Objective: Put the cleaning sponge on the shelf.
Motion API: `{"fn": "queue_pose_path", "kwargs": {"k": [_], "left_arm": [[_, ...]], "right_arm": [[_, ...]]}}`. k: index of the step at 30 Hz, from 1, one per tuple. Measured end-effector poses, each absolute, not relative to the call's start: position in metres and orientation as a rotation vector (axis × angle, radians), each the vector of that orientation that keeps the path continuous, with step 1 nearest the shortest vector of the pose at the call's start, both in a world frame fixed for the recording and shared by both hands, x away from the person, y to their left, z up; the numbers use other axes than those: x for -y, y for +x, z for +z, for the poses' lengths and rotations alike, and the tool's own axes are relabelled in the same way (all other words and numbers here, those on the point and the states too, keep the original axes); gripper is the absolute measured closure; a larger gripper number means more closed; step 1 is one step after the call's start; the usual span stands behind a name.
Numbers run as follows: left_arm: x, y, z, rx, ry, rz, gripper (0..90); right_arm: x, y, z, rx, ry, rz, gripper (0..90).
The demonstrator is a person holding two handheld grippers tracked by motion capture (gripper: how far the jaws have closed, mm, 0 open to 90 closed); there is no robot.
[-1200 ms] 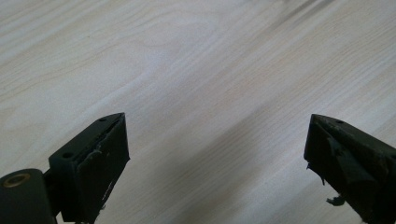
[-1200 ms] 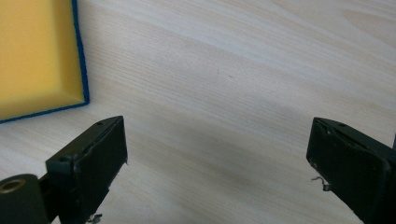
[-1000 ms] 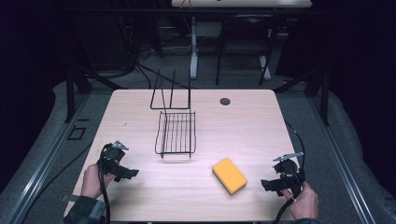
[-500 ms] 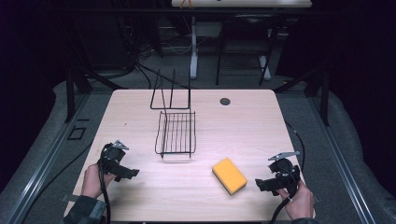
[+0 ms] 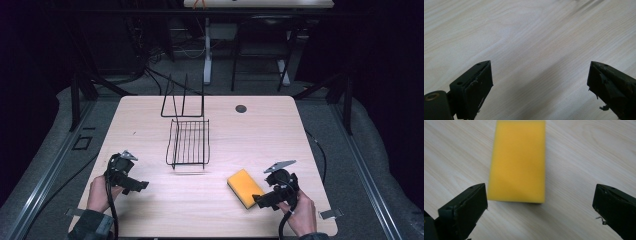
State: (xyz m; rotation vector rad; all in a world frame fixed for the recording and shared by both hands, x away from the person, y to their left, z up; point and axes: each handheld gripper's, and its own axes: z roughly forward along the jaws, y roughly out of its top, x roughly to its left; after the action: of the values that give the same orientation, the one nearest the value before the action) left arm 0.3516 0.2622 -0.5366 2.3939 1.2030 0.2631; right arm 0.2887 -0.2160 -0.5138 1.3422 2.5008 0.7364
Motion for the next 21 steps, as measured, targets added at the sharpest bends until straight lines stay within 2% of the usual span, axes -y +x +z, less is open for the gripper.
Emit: {"fn": "queue_pose_path", "kwargs": {"k": [6,21], "left_arm": [[-0.264,0.351,-0.533,-1.209,2.371,0.277,6.6],[-0.265,0.352,-0.533,-1.215,2.374,0.271,6.6]], "right_arm": [[0.196,0.293,-0.522,-2.575,1.300,0.711,0.0],[0.188,0.296,-0.528,-2.590,1.355,0.667,2.2]]}}
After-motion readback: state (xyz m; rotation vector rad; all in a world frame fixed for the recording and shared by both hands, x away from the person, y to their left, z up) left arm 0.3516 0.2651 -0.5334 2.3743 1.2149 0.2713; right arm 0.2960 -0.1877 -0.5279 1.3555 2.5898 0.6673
